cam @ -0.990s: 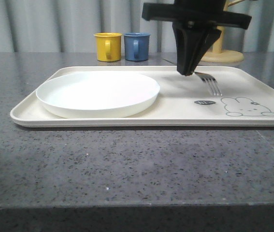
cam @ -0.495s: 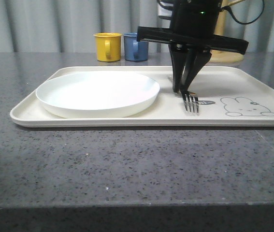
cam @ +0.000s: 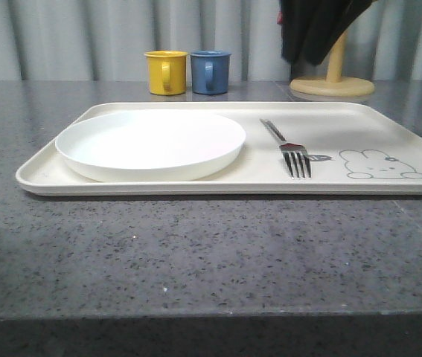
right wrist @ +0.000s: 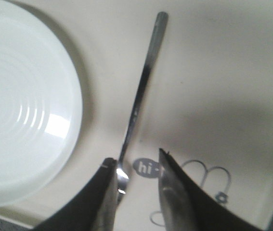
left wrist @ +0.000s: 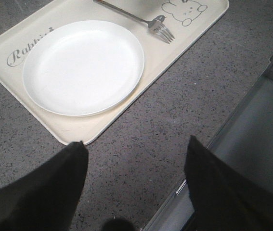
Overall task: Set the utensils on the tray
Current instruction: 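Raise the right gripper and move it over the chopsticks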
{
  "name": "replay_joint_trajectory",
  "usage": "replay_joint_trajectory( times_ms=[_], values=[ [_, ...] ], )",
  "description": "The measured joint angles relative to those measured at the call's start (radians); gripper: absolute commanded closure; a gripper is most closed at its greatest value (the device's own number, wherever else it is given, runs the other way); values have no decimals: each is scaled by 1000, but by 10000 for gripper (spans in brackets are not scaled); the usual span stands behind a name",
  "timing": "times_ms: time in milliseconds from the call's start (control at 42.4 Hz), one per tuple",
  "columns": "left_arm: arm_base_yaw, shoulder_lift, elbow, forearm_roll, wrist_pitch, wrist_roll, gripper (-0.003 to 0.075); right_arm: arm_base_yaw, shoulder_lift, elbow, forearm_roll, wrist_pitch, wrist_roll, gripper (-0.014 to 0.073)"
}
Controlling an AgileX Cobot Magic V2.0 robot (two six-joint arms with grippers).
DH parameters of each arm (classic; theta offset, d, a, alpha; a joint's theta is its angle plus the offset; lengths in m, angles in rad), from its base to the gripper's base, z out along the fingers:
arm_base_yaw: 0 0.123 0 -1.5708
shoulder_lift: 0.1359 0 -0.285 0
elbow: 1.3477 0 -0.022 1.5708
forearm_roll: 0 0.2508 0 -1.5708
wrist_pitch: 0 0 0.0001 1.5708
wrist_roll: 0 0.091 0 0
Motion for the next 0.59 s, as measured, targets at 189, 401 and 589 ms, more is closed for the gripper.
replay_joint_trajectory(
  times_ms=[189,401,589],
  values=[
    [0,0,0,0,0,0,282,-108,-162,125,-38,10,-73,340],
    [0,0,0,0,0,0,282,-323,-234,269,-48,10,-167,340],
    [0,0,0,0,0,0,282,-466,-235,373,-48,10,-204,340]
  ],
)
